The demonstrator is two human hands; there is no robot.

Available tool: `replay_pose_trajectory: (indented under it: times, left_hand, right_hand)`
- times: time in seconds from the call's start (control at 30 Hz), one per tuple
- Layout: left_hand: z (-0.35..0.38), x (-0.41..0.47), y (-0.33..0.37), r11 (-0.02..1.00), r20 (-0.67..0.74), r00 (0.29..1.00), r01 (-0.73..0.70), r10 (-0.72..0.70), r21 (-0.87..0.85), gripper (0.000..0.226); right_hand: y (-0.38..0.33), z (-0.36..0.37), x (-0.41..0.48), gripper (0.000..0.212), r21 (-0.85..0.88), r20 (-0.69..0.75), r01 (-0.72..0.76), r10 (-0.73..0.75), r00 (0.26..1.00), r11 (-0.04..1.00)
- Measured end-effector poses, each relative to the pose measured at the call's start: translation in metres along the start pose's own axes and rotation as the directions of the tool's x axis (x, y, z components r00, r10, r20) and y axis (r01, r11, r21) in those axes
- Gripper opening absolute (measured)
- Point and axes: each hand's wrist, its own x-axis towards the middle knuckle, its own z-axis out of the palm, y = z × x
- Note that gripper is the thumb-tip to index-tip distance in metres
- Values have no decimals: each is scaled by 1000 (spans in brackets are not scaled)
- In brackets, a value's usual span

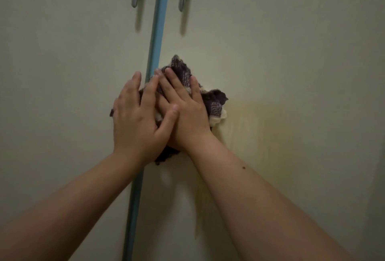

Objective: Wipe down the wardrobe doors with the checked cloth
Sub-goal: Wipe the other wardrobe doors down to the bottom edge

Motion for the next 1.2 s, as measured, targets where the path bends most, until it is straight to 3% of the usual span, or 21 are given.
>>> replay_pose_trajectory:
  times: [0.13, 0.33, 0.43, 0.6, 0.7, 0.77, 0.97, 1.2]
  left_hand:
    - [11, -27, -5, 996, 6, 999, 33, -33, -84, 76]
    - [29, -52, -5, 995, 144, 989, 37, -24, -92, 83]
    - [30, -45, 4, 990, 143, 988, 84, -67, -117, 76]
    - [27, -40, 10, 976, 135, 985, 128, -106, -174, 74]
    - [23, -38, 8, 966, 132, 985, 135, -108, -222, 78]
    - [21, -37, 7, 958, 105, 989, 125, -100, -260, 67]
    - [21, -48, -4, 937, 126, 985, 150, -115, -317, 60]
    - [18, -61, -18, 850, 172, 970, 234, -171, -472, 51]
  right_hand:
    - [7, 6, -14, 62, -41, -89, -161, 157, 984, 986]
    - [63, -1, -71, 65, 128, -223, -405, 424, 878, 905]
    - [110, -10, -106, 62, 151, -254, -533, 554, 793, 832]
    - [171, -19, -167, 57, 202, -309, -733, 752, 582, 650]
    - [185, -17, -190, 57, 260, -326, -770, 804, 498, 582]
    - [187, -15, -200, 56, 294, -345, -774, 817, 461, 561]
    - [164, -3, -241, 55, 397, -415, -740, 825, 383, 543]
    - [123, 12, -238, 61, 416, -373, -776, 867, 330, 474]
